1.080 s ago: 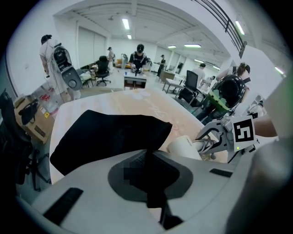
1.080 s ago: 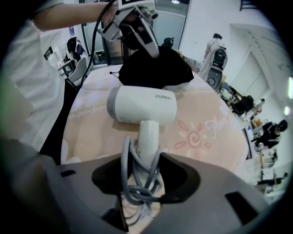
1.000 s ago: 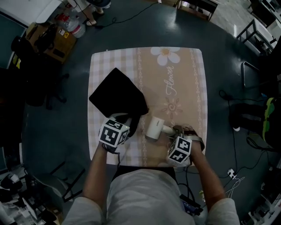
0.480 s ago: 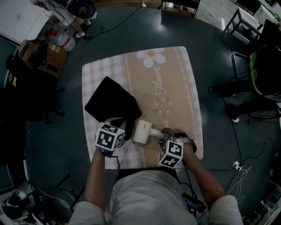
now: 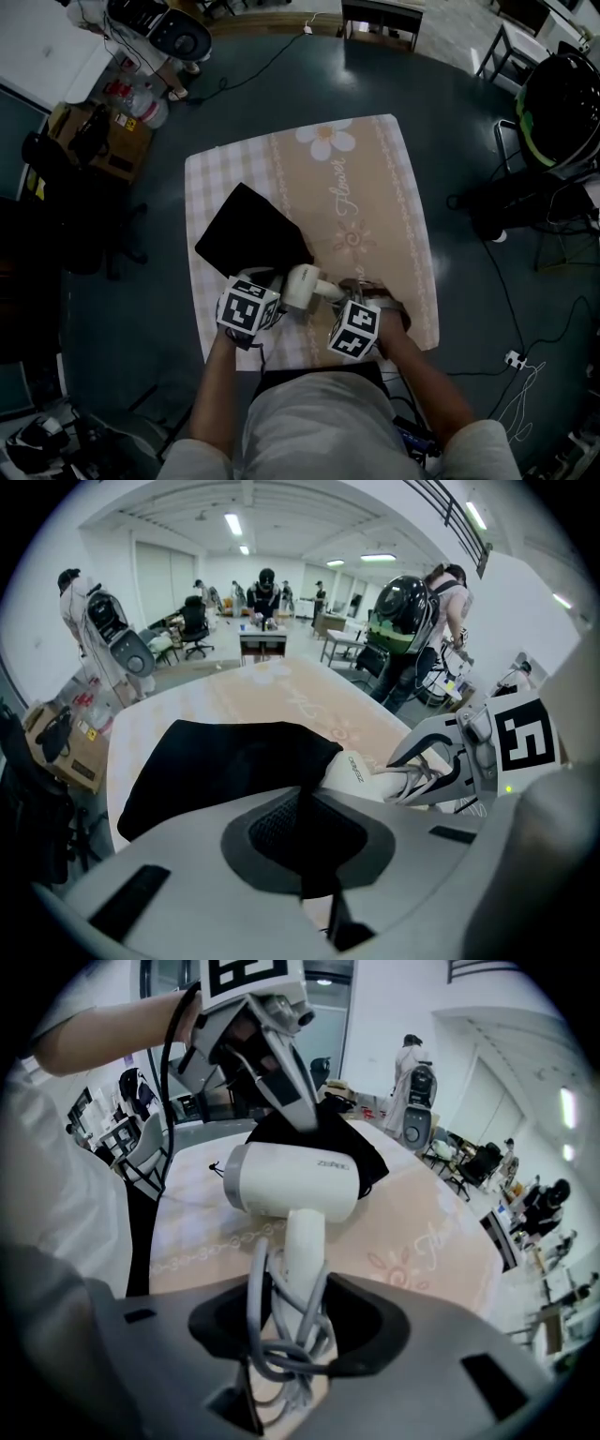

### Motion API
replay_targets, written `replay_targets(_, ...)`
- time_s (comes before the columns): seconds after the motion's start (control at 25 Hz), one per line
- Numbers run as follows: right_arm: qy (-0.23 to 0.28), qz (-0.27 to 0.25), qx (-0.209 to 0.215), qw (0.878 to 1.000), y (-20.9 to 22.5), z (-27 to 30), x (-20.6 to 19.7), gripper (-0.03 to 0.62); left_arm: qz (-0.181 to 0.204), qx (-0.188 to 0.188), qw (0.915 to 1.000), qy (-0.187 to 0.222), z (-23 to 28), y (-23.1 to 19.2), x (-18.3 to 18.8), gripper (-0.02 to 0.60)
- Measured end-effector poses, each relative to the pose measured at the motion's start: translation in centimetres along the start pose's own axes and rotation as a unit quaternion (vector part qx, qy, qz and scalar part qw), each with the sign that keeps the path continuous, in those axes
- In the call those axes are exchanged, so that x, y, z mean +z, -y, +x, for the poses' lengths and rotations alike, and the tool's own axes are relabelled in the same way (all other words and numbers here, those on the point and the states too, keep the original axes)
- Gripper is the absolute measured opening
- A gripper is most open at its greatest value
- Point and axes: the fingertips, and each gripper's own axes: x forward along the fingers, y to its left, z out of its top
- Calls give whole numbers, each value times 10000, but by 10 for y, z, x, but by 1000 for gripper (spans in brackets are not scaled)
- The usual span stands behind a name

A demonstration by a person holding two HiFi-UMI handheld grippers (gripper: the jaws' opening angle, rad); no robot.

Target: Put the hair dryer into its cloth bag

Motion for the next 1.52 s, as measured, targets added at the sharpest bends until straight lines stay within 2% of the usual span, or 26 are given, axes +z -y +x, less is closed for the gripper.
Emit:
replay_targets(0.32,-178,187,-190,9995,11,1,-2,193,105,-123,9999,10,-1,12,3,14)
replay_targets(0.52,-428,337,-582,9968,28,-11,-14,193,37,-214,9997,87,1,19,9,14)
replay_targets(0.76,-500,339,-479,9970,17,-9,-14,193,68,-385,9992,93,8,33,18,14)
replay_targets(0.88,-447,530,-434,9966,16,0,-10,193,143,-432,9989,51,11,38,18,14)
replay_targets(1.28,-350,728,-393,9960,23,9,3,193,206,-420,9989,13,10,37,18,14)
replay_targets(1.52,-343,734,-420,9958,27,10,6,193,305,-313,9989,137,6,38,20,14)
